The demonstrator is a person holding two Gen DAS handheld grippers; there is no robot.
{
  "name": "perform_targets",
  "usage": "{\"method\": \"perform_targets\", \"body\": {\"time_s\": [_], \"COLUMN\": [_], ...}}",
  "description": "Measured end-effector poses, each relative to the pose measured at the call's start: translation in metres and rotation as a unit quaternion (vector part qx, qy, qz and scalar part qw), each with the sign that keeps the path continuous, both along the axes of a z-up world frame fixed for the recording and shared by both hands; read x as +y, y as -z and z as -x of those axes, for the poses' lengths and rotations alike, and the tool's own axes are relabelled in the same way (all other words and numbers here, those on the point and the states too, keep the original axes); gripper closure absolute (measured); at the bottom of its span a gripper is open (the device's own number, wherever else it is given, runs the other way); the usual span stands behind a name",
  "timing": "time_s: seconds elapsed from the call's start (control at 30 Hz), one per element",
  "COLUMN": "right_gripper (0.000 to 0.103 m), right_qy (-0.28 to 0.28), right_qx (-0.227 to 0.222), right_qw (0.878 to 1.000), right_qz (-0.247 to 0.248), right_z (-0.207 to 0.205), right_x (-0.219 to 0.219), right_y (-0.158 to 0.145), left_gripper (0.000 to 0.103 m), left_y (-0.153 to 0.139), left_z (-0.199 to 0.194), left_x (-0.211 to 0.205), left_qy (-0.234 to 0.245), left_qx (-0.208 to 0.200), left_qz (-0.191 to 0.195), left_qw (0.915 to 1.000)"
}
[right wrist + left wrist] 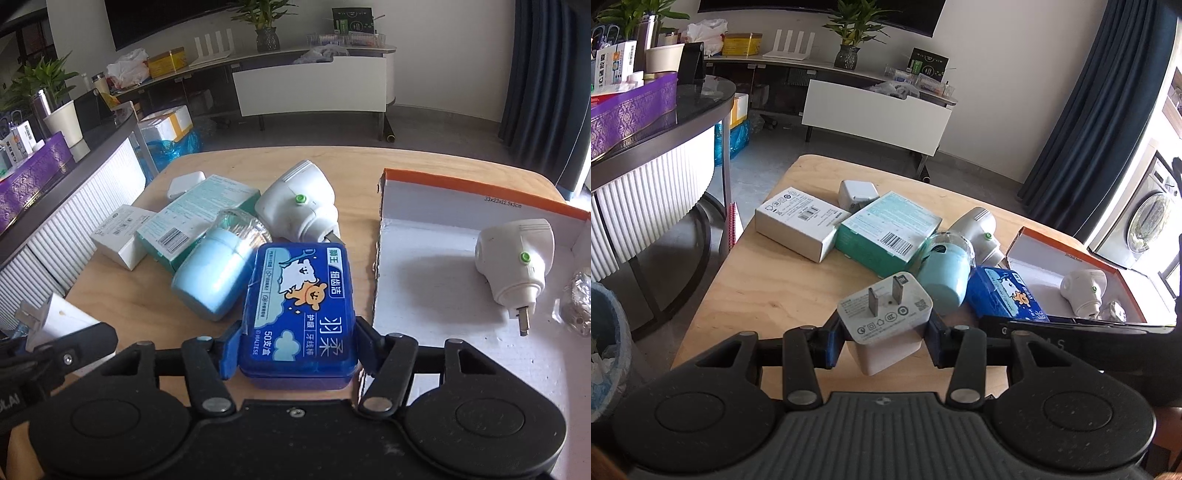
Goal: Organize rigid objects
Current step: 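Close right tool on blue wipes pack while left tool lifts white charger, then carry white charger in left tool while right tool carries blue pack toward box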
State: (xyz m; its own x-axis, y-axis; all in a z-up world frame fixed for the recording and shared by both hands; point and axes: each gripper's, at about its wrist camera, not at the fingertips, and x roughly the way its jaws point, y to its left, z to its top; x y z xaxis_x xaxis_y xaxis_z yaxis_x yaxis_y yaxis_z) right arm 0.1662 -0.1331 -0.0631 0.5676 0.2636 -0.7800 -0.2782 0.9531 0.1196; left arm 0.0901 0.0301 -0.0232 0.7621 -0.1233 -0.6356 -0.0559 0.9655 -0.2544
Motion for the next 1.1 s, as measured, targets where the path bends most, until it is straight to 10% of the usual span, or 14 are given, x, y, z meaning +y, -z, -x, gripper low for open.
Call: {"method": "perform_targets", "body": {"time_s": [1.1], "right_gripper": [0.03], "right_qy": [0.03], "right_qx": [-0.093], "right_qw": [0.994], "right_qz": [-0.054], "right_z": [0.089], "right_x": [-0.082], "right_y": [-0.087], "left_gripper": [0.059], "left_y": [-0.04], "left_z": [0.023], "left_x": [-0.069], "left_qy": [0.079], "left_qx": [-0.021], "left_qz": [-0.019], "left_qw": [0.9965]}}
